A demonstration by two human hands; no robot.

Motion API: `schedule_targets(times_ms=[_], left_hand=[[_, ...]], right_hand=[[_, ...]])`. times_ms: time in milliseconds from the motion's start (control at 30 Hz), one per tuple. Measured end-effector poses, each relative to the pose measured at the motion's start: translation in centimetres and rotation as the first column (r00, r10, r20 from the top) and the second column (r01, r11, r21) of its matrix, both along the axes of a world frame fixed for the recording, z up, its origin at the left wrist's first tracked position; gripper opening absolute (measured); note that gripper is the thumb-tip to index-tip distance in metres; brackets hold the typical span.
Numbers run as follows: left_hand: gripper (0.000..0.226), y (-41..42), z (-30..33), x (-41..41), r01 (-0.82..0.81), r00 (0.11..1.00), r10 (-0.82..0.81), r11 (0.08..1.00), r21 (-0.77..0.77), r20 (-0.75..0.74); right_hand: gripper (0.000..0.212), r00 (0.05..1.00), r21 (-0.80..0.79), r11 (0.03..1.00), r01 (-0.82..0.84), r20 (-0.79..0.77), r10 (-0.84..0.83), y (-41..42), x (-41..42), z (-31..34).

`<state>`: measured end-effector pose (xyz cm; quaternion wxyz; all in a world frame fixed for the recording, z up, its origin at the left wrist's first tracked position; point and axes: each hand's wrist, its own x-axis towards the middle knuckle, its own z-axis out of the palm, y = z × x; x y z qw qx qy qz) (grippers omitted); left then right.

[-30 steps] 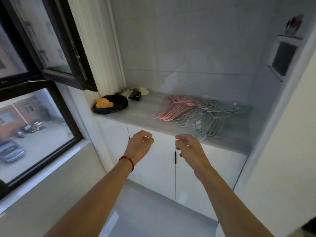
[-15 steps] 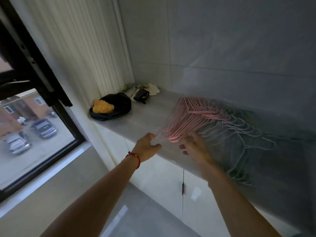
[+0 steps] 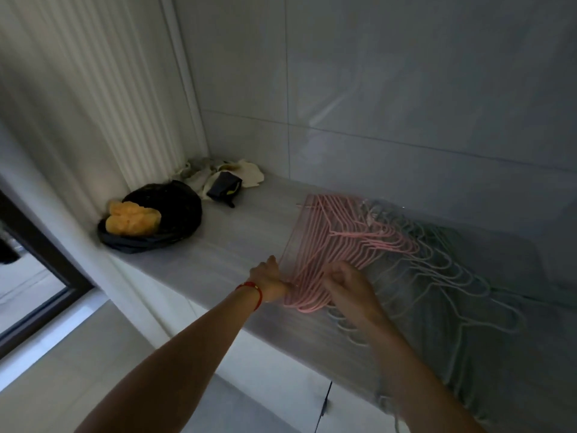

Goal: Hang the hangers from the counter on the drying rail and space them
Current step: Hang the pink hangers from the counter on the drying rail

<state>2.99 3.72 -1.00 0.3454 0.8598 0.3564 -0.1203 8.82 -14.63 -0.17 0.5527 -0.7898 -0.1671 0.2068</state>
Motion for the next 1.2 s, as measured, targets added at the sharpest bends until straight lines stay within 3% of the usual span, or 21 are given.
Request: schedule_targets(times_ms=[100, 167, 400, 500, 633, 700, 767, 900, 967, 1100, 1200], left_hand=[[0.127, 1.9, -1.7, 1.4, 0.02, 1.0, -0.02, 1.0, 0.021, 0.006], [0.127, 1.8, -1.2, 1.2, -0.008, 0.997, 0.007, 1.0, 0.013, 0.081], [0.084, -2.0, 3.3, -4.1, -0.191, 0.922, 0.191, 0.981, -0.032, 0.336], [0.048, -4.6, 4.9, -9.2, -0.266, 0.83, 0.289, 0.957, -0.118, 0.477], [0.035, -9.1, 5.4, -17.1, -0.452, 0.687, 0.488, 0.867, -0.209, 0.539], [0.04, -11.1, 5.1, -21.9, -0.545, 0.614, 0.585, 0.8, -0.251, 0.53], [0.026, -13.4, 5.0, -26.7, -0.608, 0.53, 0.666, 0.73, -0.313, 0.525], [0.024, -20.1, 5.5, -36.2, -0.722, 0.331, 0.793, 0.562, -0.403, 0.512], [0.028, -23.9, 5.7, -41.0, -0.771, 0.29, 0.834, 0.494, -0.402, 0.469], [0.028, -30.9, 6.1, -50.1, -0.832, 0.346, 0.834, 0.484, -0.27, 0.429], [0.022, -36.7, 5.7, -57.5, -0.925, 0.147, 0.897, 0.274, -0.263, 0.418]], right_hand=[[0.017, 0.999, 0.014, 0.999, 0.042, 0.014, -0.042, 1.0, 0.7, -0.5], [0.017, 1.0, 0.02, 0.999, 0.025, 0.002, -0.025, 1.5, 0.7, -1.2], [0.012, 0.993, 0.098, 0.991, -0.094, -0.059, 0.1, 2.4, -0.6, -0.5], [0.014, 0.947, 0.176, 0.953, -0.246, -0.167, 0.276, 3.6, -4.0, 0.6], [0.027, 0.761, 0.274, 0.822, -0.499, -0.316, 0.567, 4.9, -10.3, 1.5], [0.03, 0.643, 0.321, 0.767, -0.556, -0.419, 0.641, 5.6, -14.1, 1.5], [0.027, 0.507, 0.391, 0.695, -0.603, -0.485, 0.713, 6.0, -18.4, 0.9], [0.072, 0.283, 0.458, 0.509, -0.729, -0.475, 0.833, 3.5, -28.7, -0.2], [0.068, 0.196, 0.455, 0.42, -0.785, -0.461, 0.866, 1.1, -33.7, -0.4], [0.052, 0.058, 0.46, 0.31, -0.832, -0.483, 0.874, -4.3, -43.0, 0.0], [0.041, -0.011, 0.42, 0.233, -0.877, -0.502, 0.865, -8.8, -50.2, -0.1]])
